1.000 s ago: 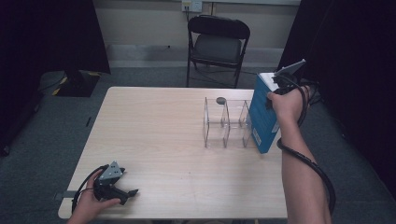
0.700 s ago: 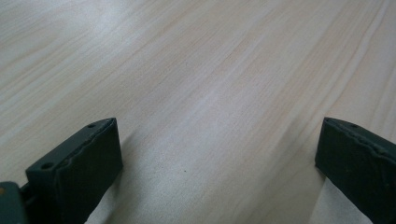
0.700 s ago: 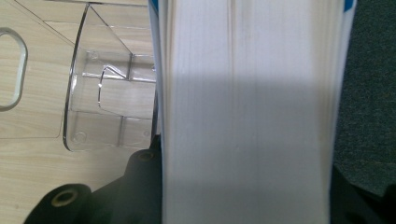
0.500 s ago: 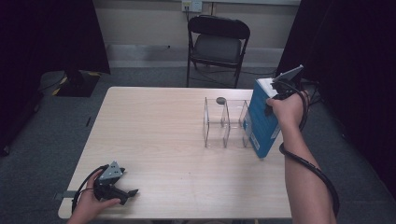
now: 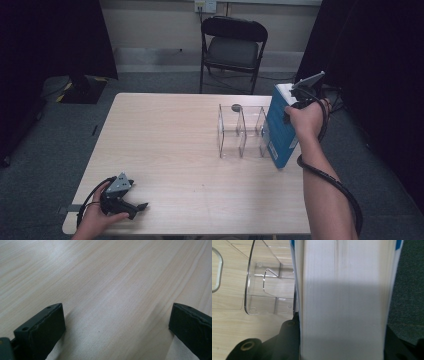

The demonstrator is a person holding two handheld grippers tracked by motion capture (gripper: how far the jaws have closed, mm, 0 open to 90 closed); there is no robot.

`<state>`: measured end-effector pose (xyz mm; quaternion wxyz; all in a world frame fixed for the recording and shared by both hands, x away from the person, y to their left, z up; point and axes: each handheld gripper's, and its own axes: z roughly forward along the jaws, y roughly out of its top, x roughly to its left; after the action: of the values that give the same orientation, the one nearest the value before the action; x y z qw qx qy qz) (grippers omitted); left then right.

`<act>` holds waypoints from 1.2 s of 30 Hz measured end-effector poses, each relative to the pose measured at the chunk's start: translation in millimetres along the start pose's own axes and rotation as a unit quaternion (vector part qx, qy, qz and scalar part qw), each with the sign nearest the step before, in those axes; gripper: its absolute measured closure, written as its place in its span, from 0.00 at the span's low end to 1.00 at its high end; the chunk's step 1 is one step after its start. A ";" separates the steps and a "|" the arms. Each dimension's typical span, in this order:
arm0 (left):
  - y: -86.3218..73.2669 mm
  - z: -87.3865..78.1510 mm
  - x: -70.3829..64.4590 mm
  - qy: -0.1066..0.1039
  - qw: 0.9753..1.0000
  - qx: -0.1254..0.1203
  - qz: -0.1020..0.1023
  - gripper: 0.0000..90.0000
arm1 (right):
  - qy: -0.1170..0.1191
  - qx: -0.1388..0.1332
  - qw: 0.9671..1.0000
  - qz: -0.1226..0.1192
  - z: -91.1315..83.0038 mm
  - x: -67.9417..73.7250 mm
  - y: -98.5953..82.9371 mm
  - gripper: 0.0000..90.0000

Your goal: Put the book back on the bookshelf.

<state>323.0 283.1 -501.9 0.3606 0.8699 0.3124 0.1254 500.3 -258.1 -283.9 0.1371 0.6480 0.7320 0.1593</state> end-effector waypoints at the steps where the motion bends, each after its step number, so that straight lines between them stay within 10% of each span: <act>1: 0.0 0.0 0.0 0.000 1.000 0.000 0.000 0.00 | 0.000 0.000 1.000 0.000 0.0 0.0 0.0 0.69; 26: -0.1 1.2 -0.3 -0.001 1.000 -0.007 -0.001 0.00 | 0.015 -0.027 1.000 -0.003 10.3 6.2 5.3 0.66; 36: -0.1 1.2 -0.3 -0.001 1.000 -0.006 -0.001 0.00 | 0.017 -0.021 1.000 -0.004 5.4 5.7 4.9 0.49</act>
<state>323.3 282.3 -502.8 0.3665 0.8675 0.3120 0.1258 506.2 -251.5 -286.7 0.1389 0.6395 0.7330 0.1856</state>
